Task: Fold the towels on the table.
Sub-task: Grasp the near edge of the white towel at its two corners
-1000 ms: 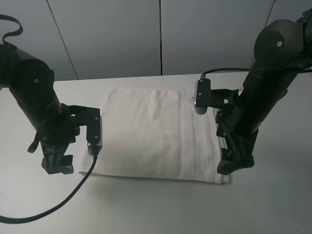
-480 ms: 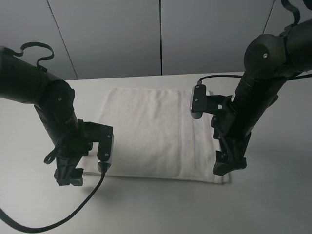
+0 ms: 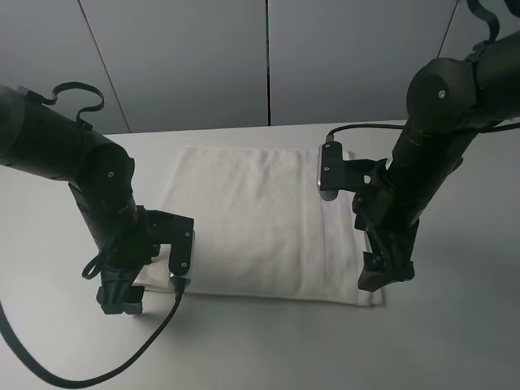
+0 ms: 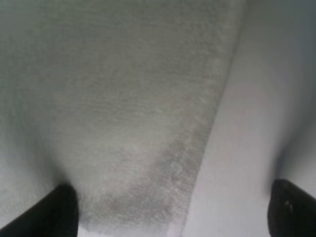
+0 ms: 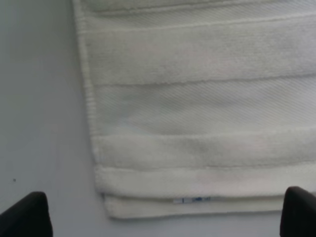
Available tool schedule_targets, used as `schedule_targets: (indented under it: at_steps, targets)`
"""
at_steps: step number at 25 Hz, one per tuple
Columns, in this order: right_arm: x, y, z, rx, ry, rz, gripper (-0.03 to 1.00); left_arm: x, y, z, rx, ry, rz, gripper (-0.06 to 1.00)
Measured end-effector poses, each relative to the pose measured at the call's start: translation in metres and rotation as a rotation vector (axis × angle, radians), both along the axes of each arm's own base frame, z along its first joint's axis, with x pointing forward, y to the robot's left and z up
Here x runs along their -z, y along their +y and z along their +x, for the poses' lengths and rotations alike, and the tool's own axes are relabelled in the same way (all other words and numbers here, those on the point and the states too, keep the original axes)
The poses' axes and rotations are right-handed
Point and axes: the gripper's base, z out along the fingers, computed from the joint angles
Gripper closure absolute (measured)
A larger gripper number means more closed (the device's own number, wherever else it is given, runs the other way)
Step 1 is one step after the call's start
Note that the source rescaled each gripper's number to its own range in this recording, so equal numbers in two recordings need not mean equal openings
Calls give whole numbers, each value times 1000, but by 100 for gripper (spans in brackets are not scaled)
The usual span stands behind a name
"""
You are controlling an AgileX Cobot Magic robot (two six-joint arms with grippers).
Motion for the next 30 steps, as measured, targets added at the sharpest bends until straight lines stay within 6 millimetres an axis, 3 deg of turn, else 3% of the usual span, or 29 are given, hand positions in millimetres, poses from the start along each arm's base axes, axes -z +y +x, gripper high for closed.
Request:
schedule_targets:
  at_steps: [6,13,22,30]
  targets:
    - [3,11,-12,-95,17,-11,-3,0,-1,0,1,-2,2,-5]
    - [24,-3,-35,-126,71,-65,-3,0,-1,0,-5,-2,2,-5]
    - [28,-2,-34,-127,27,-54,-3,0,-1,0,-19,-8,-4,-5]
    - [47,10,-42,-209,61,-110,-3,0,-2,0,-18,-9,-6,-5]
